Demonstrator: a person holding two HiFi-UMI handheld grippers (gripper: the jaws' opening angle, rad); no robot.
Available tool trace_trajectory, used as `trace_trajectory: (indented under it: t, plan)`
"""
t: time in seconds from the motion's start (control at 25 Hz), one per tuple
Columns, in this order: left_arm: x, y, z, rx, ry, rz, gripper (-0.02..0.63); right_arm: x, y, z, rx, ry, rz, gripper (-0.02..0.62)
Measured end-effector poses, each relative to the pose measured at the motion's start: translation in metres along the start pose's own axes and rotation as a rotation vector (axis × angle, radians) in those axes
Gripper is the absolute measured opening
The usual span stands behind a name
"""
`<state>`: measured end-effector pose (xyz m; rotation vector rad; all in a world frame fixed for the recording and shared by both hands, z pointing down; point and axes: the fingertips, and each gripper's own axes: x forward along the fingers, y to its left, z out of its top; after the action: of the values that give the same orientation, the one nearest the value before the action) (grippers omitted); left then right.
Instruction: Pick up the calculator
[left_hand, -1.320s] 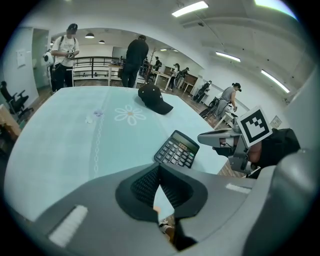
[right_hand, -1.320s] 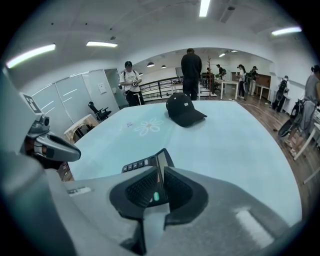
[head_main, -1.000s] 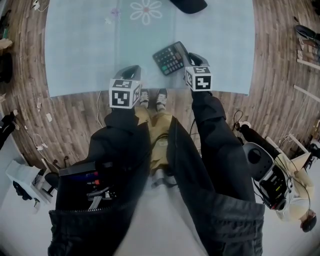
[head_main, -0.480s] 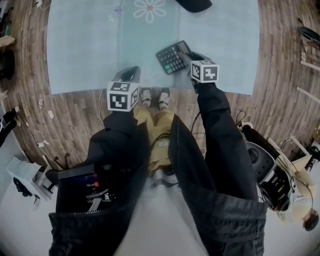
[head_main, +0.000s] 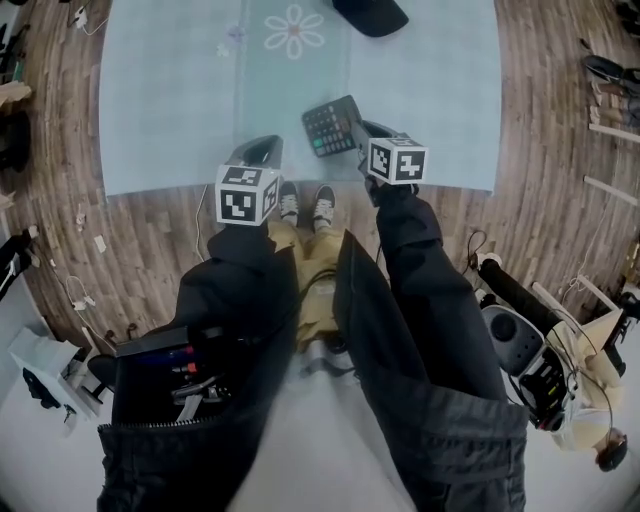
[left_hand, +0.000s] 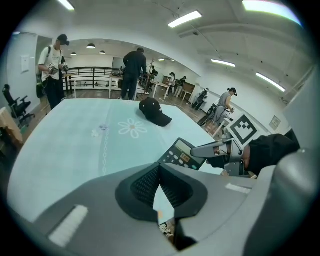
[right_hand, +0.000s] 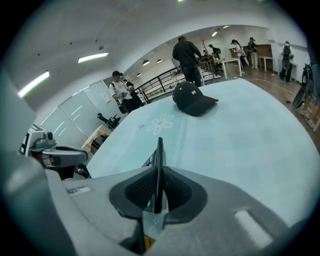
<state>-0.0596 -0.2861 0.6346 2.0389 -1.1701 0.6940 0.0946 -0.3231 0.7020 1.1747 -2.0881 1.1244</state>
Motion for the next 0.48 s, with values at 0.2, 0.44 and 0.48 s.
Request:
trace_trajectory:
  t: [0.2,0.44,0.48]
  plan:
    - [-0.016,-0.008,0.03,0.006,-0.092,-0.011,-0.002,-0.019,0.03,0.02,0.007,-0.096,0.013,0.041]
    - [-0.058,-0.022,0.073,0.047,-0.229,0.009,-0.002,-0.092,0.072,0.084,-0.025,-0.352,0.013,0.041]
    - [-0.062,-0.024,0.082,0.055,-0.25,0.008,-0.002,-0.102,0.077,0.095,-0.03,-0.39,0.01,0.041]
